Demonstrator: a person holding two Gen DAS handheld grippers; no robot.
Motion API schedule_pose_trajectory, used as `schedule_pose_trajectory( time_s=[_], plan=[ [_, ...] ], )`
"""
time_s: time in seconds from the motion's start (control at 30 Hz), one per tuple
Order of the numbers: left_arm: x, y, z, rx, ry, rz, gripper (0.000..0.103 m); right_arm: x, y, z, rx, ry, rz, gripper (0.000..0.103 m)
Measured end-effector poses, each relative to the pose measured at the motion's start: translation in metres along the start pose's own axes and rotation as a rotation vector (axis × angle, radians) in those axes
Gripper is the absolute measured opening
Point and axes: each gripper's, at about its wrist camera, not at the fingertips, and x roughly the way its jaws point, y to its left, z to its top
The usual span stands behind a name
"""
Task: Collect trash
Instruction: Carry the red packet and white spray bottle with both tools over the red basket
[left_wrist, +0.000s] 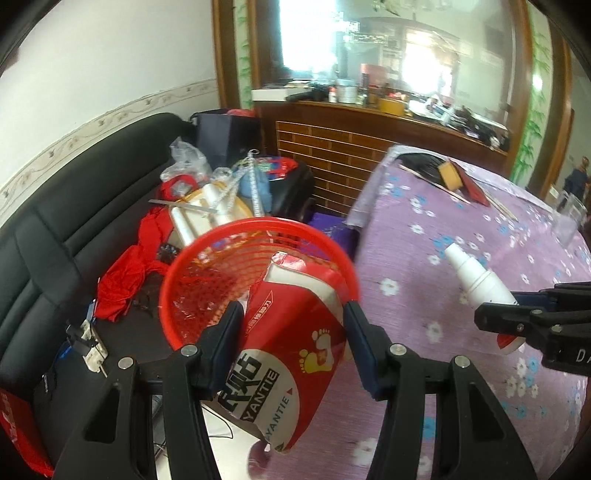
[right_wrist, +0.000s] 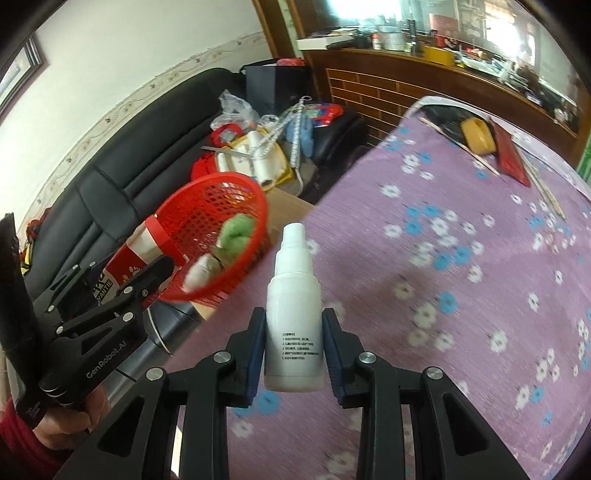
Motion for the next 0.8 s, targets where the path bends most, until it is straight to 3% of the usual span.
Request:
schedule_pose_trajectory(
  time_s=[0.3, 0.8],
  plan=[
    [0.014, 0.044, 0.011, -0.068, 0.010, 0.020, 0.055, 0.026, 0.022, 0.042, 0.004, 0.010, 0.054, 0.033],
    [0.045, 0.067, 0.017, -0.094, 0.049, 0.050, 0.055, 0.072, 0.058, 0.090, -0.037, 0.045, 0.100, 0.033]
  ],
)
